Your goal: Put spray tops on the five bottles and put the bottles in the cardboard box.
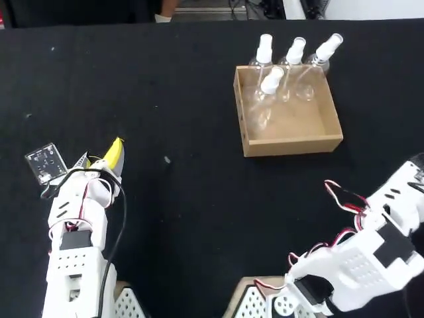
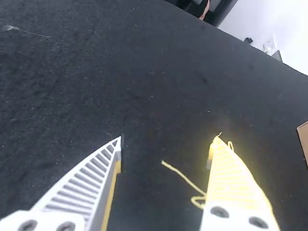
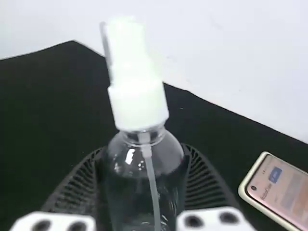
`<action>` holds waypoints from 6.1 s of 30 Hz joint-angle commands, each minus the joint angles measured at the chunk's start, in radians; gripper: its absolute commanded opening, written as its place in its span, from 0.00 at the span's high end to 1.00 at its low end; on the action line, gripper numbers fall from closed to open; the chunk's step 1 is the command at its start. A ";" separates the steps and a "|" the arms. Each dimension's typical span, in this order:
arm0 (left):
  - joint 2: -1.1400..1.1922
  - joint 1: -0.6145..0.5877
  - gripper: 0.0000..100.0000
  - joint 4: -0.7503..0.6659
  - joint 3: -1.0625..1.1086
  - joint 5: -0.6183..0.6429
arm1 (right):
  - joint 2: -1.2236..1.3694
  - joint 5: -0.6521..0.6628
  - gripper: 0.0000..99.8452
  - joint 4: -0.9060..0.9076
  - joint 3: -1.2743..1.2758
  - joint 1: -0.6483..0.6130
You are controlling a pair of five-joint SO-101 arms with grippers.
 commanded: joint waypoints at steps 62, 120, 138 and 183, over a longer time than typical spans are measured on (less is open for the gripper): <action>-0.014 -0.010 0.72 -0.026 -0.002 -0.012 | 0.061 -0.074 0.99 -0.249 -0.053 -0.686; -0.014 -0.008 0.72 -0.026 -0.004 -0.012 | -0.007 -0.080 0.67 -0.144 0.031 -0.721; -0.014 -0.008 0.72 -0.025 0.002 -0.012 | -0.196 -0.078 0.67 -0.516 0.394 -0.706; -0.014 0.127 0.97 0.308 0.064 -0.450 | -2.089 -0.071 0.85 2.170 0.690 -0.720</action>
